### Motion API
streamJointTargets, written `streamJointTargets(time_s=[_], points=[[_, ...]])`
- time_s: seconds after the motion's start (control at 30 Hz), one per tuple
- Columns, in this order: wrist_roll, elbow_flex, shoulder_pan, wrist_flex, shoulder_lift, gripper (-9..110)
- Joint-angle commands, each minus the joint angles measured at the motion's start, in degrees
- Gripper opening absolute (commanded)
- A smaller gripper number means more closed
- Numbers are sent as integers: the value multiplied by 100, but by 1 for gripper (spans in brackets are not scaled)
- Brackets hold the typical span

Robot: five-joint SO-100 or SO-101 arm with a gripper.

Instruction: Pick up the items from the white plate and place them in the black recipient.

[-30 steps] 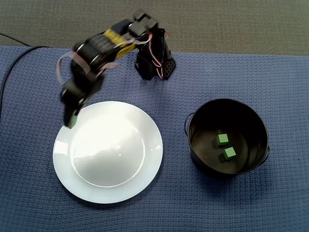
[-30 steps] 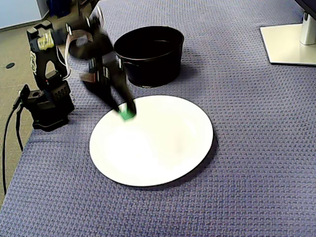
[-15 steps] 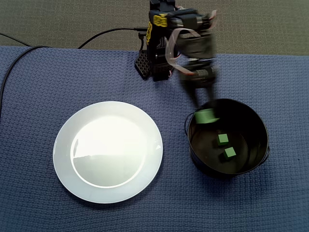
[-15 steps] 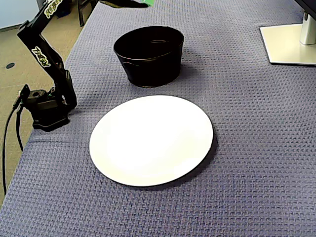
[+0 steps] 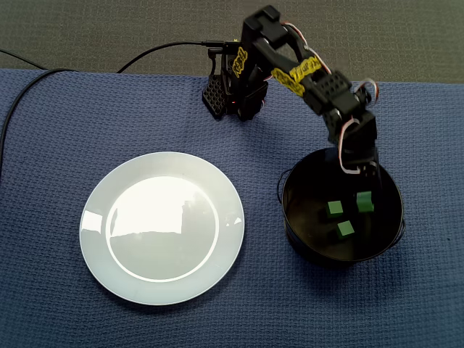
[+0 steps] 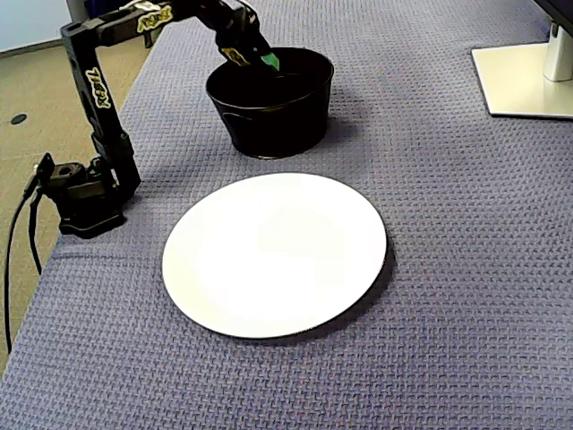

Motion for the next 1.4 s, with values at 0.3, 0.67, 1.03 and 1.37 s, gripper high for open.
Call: streamJointTargets(time_s=[0.3,0.67,1.03,1.37], points=[[316,-123,378,369,167,35],[-2303,105,3568,677,3331,35],[-3999,4852,5010,-2505,6108,26],[-4263,7128,4228,-2391,7875,14]])
